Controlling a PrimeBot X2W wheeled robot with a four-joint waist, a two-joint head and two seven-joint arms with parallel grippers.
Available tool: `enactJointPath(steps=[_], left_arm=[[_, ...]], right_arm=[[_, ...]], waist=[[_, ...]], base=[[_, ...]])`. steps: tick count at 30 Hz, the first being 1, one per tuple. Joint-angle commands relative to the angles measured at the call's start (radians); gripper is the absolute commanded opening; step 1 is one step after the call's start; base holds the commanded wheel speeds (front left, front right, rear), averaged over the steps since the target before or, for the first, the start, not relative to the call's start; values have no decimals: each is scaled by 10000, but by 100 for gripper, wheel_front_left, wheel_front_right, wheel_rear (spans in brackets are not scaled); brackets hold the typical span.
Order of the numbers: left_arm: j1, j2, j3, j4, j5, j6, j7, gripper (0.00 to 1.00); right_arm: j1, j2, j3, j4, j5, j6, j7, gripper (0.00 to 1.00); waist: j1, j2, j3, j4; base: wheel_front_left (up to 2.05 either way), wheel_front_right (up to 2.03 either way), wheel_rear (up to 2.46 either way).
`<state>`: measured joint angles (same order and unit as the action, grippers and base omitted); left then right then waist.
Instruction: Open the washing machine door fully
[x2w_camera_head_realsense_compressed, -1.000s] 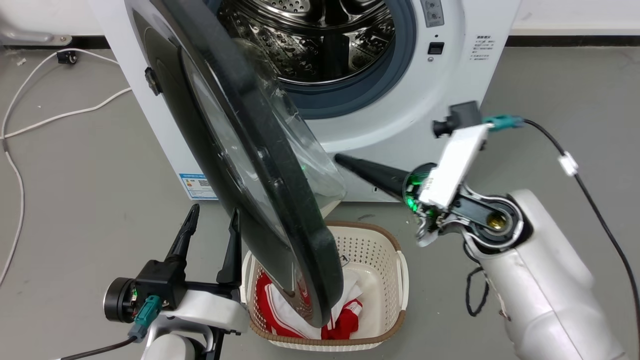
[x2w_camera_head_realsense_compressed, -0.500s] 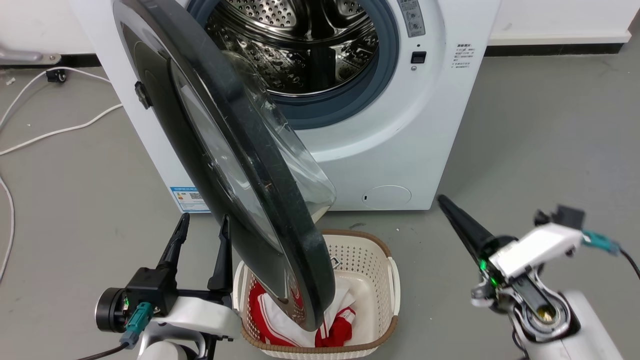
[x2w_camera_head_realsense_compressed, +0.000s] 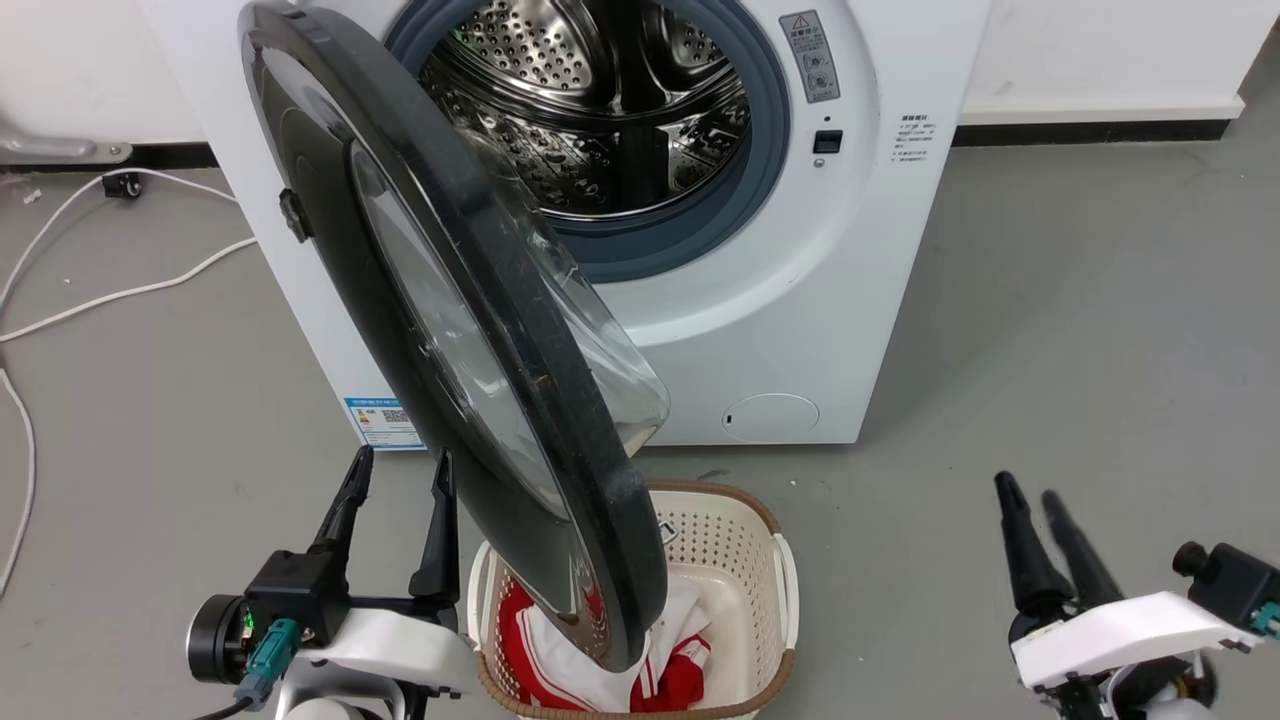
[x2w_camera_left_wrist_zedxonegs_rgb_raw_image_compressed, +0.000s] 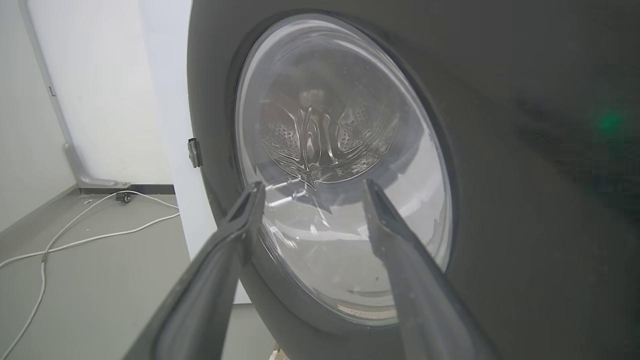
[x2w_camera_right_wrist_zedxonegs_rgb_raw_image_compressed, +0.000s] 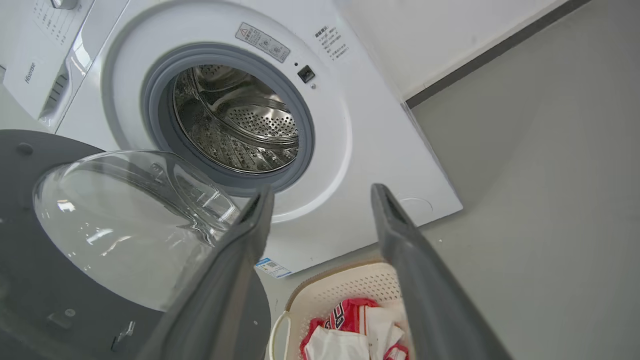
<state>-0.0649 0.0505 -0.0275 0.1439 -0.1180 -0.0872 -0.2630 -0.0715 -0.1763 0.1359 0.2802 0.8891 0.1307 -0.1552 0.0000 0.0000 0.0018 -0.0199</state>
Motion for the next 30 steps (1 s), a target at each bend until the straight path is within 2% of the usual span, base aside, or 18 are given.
enactJointPath(steps=[1, 5, 10, 15, 20, 30], left_arm=[[140, -4, 26, -12, -64, 23, -27, 100], [152, -5, 55, -55, -19, 39, -27, 100], [67, -4, 111, -53, 84, 2, -27, 100], [21, -4, 160, -97, 176, -12, -27, 100], [30, -4, 180, -130, 177, -20, -27, 100], [-63, -4, 209, -190, 231, -62, -27, 100]], right_arm=[[125, 101, -224, -78, -846, 0, -286, 100], [159, 541, -1138, -654, -3429, -1, -691, 100], [367, 1036, -1991, -2128, -6541, -1, -827, 100], [735, 1246, -2000, -3454, -8370, -1, -610, 100], [1285, 1271, -1778, -3942, -8716, -3, -245, 100], [1376, 1275, -1716, -3306, -8315, -3, -477, 100]], waist=[[0, 0, -18, 9], [0, 0, -11, -4], [0, 0, 29, 11], [0, 0, 60, 27], [0, 0, 80, 33], [0, 0, 177, -50]], base=[[0, 0, 0], [0, 0, 0], [0, 0, 0], [0, 0, 0], [0, 0, 0], [0, 0, 0]])
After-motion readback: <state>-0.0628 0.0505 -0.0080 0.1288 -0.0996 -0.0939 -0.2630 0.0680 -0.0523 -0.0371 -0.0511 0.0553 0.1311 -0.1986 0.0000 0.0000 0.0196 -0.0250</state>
